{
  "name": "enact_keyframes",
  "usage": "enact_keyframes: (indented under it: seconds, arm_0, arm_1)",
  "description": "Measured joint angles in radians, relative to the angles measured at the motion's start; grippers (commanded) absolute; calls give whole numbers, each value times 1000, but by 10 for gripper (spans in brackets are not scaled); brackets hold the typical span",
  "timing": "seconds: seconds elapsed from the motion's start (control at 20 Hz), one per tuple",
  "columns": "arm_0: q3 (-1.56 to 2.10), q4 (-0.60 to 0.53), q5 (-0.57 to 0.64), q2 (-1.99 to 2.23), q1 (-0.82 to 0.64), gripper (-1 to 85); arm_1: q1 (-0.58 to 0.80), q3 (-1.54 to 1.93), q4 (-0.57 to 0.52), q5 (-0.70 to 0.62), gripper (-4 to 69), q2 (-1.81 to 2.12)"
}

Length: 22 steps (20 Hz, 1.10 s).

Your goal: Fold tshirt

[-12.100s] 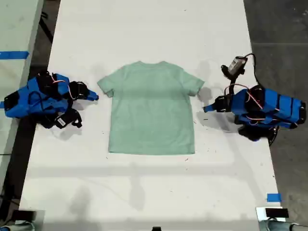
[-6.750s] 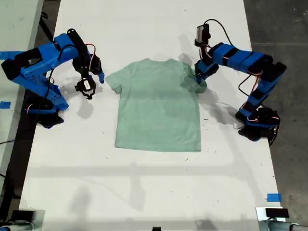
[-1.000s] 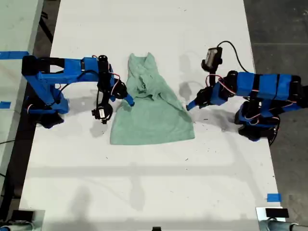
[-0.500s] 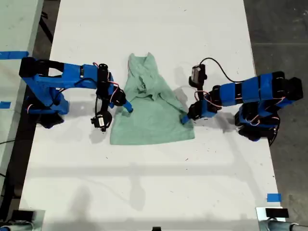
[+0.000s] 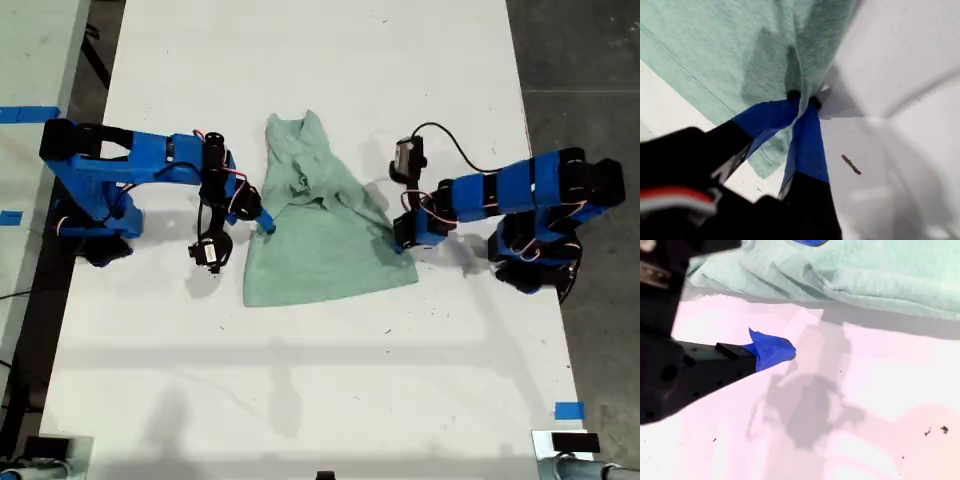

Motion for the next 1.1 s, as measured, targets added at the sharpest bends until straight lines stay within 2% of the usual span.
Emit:
enact_keyframes:
  seconds: [0.1, 0.25, 0.35, 0.5, 0.9, 0.95, 1.0, 1.05, 1.1]
  arm_0:
    - [0, 0, 0, 0, 0, 270]
    - [3, 5, -2, 0, 0, 271]
    - [6, 14, -2, 0, 0, 270]
    - [6, 18, -2, 21, 0, 270]
    - [6, 25, -2, 21, 0, 270]
    - [6, 23, -2, 21, 0, 269]
    - [6, 23, -2, 21, 0, 269]
    - [6, 23, -2, 21, 0, 269]
    - [6, 21, -2, 21, 0, 269]
  arm_1:
    - [0, -28, 31, 0, -21, -3]
    - [0, -149, 233, 6, -21, 37]
    - [-23, -276, 314, 25, -21, 43]
    - [-46, -436, 324, 52, -21, -26]
    - [-95, -946, 216, 143, -23, -611]
    - [-97, -985, 204, 158, 12, -673]
    - [-98, -1008, 187, 167, 163, -727]
    - [-98, -1026, 176, 181, 256, -756]
    - [-98, -1045, 175, 181, 256, -769]
